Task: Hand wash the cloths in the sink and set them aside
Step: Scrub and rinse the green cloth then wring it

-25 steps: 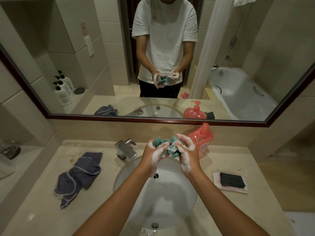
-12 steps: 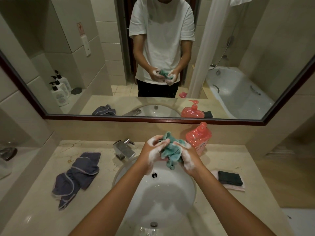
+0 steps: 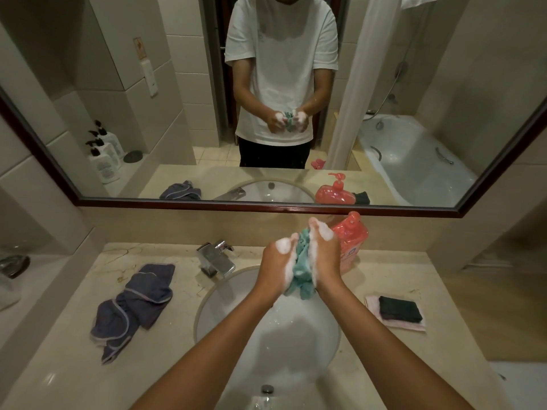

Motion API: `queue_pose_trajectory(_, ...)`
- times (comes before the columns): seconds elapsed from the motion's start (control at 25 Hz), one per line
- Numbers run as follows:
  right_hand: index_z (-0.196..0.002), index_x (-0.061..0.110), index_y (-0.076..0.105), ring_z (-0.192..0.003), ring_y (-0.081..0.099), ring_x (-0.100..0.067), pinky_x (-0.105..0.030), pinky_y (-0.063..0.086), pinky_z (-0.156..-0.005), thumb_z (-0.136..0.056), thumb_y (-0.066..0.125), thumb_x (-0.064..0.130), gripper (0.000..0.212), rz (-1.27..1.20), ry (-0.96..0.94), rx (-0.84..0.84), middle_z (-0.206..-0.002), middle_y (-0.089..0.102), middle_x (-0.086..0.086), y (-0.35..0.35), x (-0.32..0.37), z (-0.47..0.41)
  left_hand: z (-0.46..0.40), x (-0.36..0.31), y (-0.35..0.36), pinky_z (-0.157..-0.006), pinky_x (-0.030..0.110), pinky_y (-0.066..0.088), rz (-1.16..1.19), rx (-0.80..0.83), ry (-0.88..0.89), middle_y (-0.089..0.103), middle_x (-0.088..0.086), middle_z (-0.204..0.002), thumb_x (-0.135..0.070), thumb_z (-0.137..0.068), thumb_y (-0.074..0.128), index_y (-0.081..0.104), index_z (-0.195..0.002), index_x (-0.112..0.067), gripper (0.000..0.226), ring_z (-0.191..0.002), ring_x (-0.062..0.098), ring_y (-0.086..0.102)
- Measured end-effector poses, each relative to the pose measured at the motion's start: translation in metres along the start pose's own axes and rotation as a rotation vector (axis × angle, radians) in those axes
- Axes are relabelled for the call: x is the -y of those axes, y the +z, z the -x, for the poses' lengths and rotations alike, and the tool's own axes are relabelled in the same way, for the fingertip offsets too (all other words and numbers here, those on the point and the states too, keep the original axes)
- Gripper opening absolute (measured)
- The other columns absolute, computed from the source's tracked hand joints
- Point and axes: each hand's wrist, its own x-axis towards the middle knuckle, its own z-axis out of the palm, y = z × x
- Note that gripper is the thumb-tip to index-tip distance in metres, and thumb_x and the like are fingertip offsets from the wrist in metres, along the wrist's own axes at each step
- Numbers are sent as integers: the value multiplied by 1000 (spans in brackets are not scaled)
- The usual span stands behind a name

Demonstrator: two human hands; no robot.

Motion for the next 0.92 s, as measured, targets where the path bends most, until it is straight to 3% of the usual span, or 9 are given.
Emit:
queue_pose_trajectory(0.16, -81, 30, 57, -61, 61, 10, -2, 42, -53, -102, 54, 39, 23, 77, 3, 130, -70, 62, 11, 5, -8, 19, -13, -9, -8, -54, 11, 43, 42, -75, -45, 57, -9, -60, -29, -105, 52, 55, -71, -26, 35, -50, -4, 53)
queue_pose_trajectory(0.24, -80, 26, 56, -61, 60, 1, -5, 44, -51, -105, 50, 32, 26, -44, 39, 99, -68, 60, 7, 2, -3, 11, -10, -10, -5, -45, 10, 34, -159, 9, 70, 46, -7, -48, -24, -104, 54, 48, -61, -25, 44, -38, -2, 45)
queue_pose_trajectory(0.32, -76, 17, 58, -55, 57, -9, -14, 45, -48, -106, 48, 23, 33, -59, 29, 59, -61, 56, 4, 4, 4, 2, -4, -12, -1, -41, 10, 32, -167, 38, 94, 44, -8, -39, -18, -103, 56, 47, -56, -25, 48, -35, -3, 44)
queue_pose_trajectory(0.52, -72, 17, 58, -51, 59, -1, -14, 46, -51, -105, 48, 14, 35, 58, -50, 119, -53, 60, 10, 9, -14, 18, -10, -8, -4, -42, 11, 31, -75, -42, 84, 47, -12, -41, -15, -100, 59, 51, -57, -22, 45, -39, -3, 41)
queue_pose_trajectory(0.64, -73, 16, 57, -49, 59, 2, -12, 46, -51, -106, 46, 18, 35, -44, -28, 58, -52, 62, 13, 6, -4, 2, 1, -6, 2, -44, 14, 37, -64, -6, 108, 53, -12, -45, -20, -101, 58, 54, -58, -24, 43, -44, -6, 48)
queue_pose_trajectory(0.8, -84, 29, 71, -75, 72, -11, -22, 57, -69, -105, 48, 34, 31, -25, 25, 172, -72, 72, 11, 13, -26, 26, -9, -2, -6, -44, 17, 35, -4, -91, 100, 48, -10, -44, -23, -103, 55, 51, -57, -23, 47, -44, -2, 42)
queue_pose_trajectory(0.84, -86, 36, 71, -78, 73, -12, -24, 58, -69, -105, 47, 38, 30, -53, 65, 189, -76, 74, 10, 14, -31, 30, -10, 1, -7, -45, 17, 36, 5, -98, 73, 49, -9, -44, -25, -104, 52, 52, -56, -23, 48, -43, -2, 42)
queue_pose_trajectory(0.92, -87, 29, 68, -73, 72, -11, -22, 55, -64, -104, 45, 43, 32, -100, 171, 130, -72, 73, 10, 14, -27, 21, -5, 10, -3, -50, 25, 44, -58, -50, 40, 58, -5, -51, -27, -106, 48, 58, -62, -21, 45, -48, 3, 51)
